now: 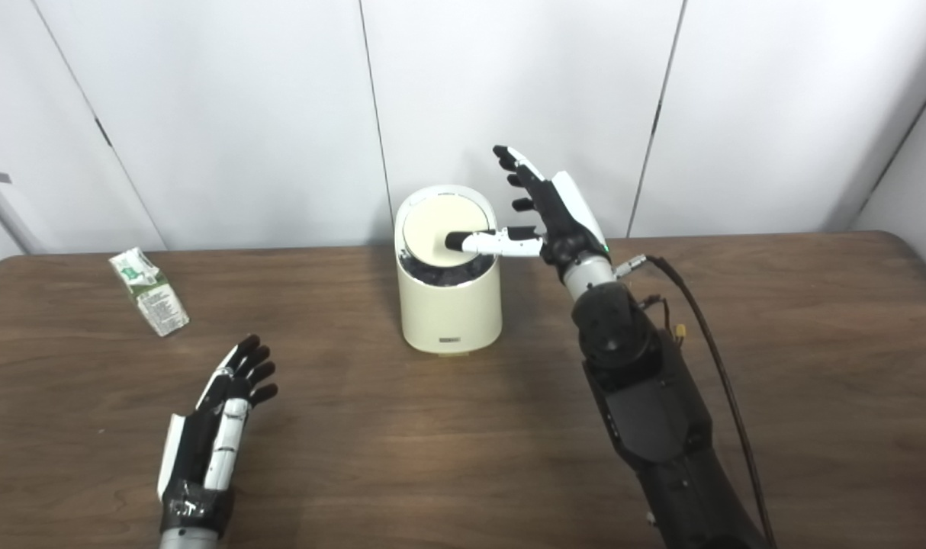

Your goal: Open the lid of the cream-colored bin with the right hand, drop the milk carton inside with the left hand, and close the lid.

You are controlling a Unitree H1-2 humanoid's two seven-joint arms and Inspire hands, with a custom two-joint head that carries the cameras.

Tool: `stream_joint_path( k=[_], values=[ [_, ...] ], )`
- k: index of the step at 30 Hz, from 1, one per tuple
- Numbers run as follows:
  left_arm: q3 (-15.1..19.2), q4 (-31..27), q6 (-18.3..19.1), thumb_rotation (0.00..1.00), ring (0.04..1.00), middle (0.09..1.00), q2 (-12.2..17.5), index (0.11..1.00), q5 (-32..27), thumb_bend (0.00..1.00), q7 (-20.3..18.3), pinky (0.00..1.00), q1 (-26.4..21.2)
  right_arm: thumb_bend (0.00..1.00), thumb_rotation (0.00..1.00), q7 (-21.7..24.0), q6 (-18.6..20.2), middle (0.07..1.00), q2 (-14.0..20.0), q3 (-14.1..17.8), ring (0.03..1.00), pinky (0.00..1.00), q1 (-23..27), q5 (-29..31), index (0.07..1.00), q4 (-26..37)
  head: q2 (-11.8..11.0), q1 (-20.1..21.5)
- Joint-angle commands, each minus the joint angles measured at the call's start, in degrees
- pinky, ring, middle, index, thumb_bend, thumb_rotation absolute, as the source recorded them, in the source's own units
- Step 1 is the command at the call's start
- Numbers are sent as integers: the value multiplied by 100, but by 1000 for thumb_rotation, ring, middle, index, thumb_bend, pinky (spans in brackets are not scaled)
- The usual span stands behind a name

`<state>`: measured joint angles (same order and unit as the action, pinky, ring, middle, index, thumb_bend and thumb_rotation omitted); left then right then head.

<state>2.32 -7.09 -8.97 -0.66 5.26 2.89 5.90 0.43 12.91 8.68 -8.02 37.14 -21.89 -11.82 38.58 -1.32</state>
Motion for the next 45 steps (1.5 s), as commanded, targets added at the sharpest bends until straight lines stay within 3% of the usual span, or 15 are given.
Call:
stream_joint_path(
  k=[1, 13, 17, 24, 33, 38, 45],
  values=[
    [-45, 185, -168, 871, 867, 888, -68, 921, -3, 582, 59, 819, 107, 942, 446, -149, -305, 916, 47, -38, 882, 733, 450, -125, 927, -15, -8, 3],
    [-93, 240, -206, 890, 856, 881, -102, 918, 103, 595, 121, 812, 94, 925, 403, -243, -325, 915, 24, -216, 877, 724, 665, -301, 922, -406, -40, -15],
    [-99, 252, -205, 881, 851, 881, -105, 916, 101, 600, 133, 799, 88, 928, 391, -368, -492, 908, 42, -293, 863, 710, 637, -443, 922, -504, -50, -38],
    [-101, 254, -223, 887, 849, 883, -120, 914, 79, 598, 148, 786, 93, 930, 330, -547, -869, 905, 142, -436, 877, 791, 579, -675, 918, -667, -51, -40],
    [-82, 254, -246, 887, 858, 886, -109, 911, 7, 593, 134, 806, 82, 936, 261, -1129, -1392, 899, 487, -1018, 905, 871, 483, -1773, 907, -839, -34, -45],
    [-68, 248, -267, 882, 855, 885, -103, 909, -1, 580, 145, 793, 74, 938, 218, -1443, -1659, 896, 682, -1279, 902, 845, 470, -2262, 899, -855, -22, -27],
    [-61, 266, -234, 890, 864, 885, -89, 913, -34, 591, 132, 813, 54, 936, 212, -1505, -1812, 892, 650, -1197, 895, 840, 414, -2141, 887, -813, -36, -33]
  ],
)
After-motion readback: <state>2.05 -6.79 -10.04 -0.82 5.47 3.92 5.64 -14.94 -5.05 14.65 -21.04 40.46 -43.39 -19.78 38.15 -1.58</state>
